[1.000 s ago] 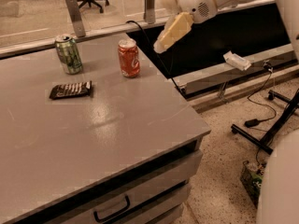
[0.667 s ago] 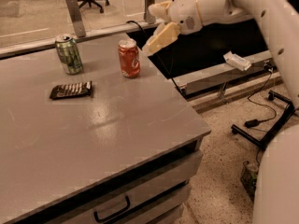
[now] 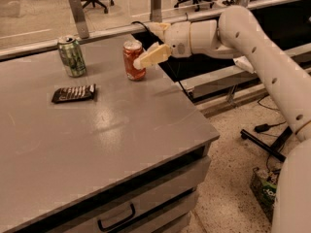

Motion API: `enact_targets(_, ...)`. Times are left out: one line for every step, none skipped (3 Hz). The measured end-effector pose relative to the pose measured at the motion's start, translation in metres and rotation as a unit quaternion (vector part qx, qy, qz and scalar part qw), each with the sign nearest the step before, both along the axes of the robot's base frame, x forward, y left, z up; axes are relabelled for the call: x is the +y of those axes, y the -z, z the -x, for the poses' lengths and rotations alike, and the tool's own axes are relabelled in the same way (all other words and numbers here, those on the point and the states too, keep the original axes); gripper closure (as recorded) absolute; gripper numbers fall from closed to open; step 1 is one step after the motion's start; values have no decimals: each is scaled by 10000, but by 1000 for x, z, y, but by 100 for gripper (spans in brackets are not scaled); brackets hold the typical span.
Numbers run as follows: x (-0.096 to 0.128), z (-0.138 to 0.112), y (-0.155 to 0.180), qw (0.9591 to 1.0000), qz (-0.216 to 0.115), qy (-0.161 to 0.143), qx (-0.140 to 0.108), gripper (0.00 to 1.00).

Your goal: Knock coke can over

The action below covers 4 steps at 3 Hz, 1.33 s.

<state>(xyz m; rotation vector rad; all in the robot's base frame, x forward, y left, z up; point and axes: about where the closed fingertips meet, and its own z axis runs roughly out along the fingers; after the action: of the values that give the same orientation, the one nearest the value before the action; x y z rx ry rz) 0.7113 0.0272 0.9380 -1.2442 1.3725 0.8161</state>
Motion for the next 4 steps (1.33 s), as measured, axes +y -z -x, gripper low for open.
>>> enact_targets(9, -12, 25, 9996, -253, 104, 60, 0)
enact_targets(17, -19, 43, 9989, -420, 117, 174, 0)
enact_targets(24, -19, 55, 9982, -526, 64, 285, 17)
enact_targets(26, -18, 64, 9971, -680, 37, 351, 41)
